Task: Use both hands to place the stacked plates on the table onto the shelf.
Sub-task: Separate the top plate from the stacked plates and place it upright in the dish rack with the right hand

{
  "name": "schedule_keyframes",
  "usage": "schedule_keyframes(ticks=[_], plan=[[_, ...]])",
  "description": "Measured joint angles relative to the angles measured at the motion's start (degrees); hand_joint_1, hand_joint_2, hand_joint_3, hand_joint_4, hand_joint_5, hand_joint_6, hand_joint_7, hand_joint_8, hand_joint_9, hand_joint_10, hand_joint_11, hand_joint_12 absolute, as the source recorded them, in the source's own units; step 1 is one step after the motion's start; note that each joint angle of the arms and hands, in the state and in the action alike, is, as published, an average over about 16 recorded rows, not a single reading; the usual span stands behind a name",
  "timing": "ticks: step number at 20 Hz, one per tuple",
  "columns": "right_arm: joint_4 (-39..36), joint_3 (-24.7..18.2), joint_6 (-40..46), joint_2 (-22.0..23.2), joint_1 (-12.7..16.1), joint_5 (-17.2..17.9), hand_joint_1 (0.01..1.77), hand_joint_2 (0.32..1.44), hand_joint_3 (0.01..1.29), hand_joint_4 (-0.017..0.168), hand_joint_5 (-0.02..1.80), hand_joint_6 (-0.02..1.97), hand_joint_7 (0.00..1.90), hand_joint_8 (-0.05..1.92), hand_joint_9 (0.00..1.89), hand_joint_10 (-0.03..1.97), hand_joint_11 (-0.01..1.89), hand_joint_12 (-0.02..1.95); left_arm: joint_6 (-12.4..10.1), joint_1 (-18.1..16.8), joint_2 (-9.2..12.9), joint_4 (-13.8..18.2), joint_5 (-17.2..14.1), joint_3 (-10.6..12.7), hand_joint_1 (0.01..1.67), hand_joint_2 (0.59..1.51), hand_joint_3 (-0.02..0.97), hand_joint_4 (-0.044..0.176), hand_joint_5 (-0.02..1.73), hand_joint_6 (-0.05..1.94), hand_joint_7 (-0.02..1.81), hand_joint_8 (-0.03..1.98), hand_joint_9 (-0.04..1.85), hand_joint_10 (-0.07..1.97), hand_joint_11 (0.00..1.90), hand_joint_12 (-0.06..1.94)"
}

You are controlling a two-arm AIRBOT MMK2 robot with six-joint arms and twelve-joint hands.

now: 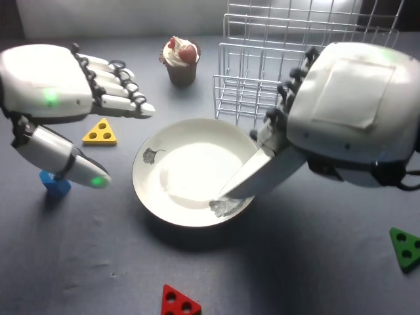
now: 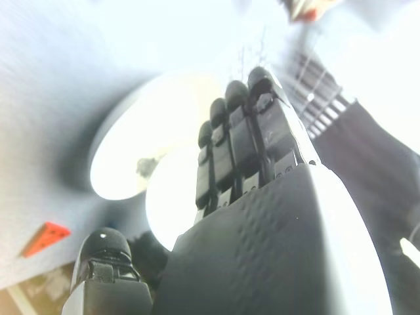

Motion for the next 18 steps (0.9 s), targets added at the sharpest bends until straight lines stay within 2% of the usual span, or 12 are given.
schedule_keyframes(ticks=[6,10,18], plan=[[4.56,-1.69,0.09,1.1,7.13,-3.06,1.41,0.95,0.01,-0.005,0.99,0.9,1.14,0.45,1.17,0.65,1.09,0.98,-1.69,0.19,2.8,0.31,-2.98,2.37,0.01,1.028,-0.001,0.003,0.22,0.01,0.29,0.01,0.3,0.0,0.25,0.02],[5.98,-1.69,-0.03,1.32,10.83,-3.66,1.43,0.95,0.01,-0.006,0.99,0.88,1.14,0.42,1.17,0.63,1.03,1.18,-2.52,0.51,4.39,-0.12,-5.58,3.28,0.01,1.027,-0.001,0.003,0.22,0.01,0.29,0.01,0.3,0.0,0.26,0.02],[7.43,-0.47,-1.68,1.63,14.43,-2.64,1.42,0.95,0.01,-0.006,0.99,0.88,1.13,0.45,1.16,0.66,1.03,1.13,-3.34,1.18,5.21,-1.63,-10.85,5.89,0.01,1.028,-0.001,0.003,0.22,0.01,0.29,0.01,0.29,0.0,0.25,0.02]])
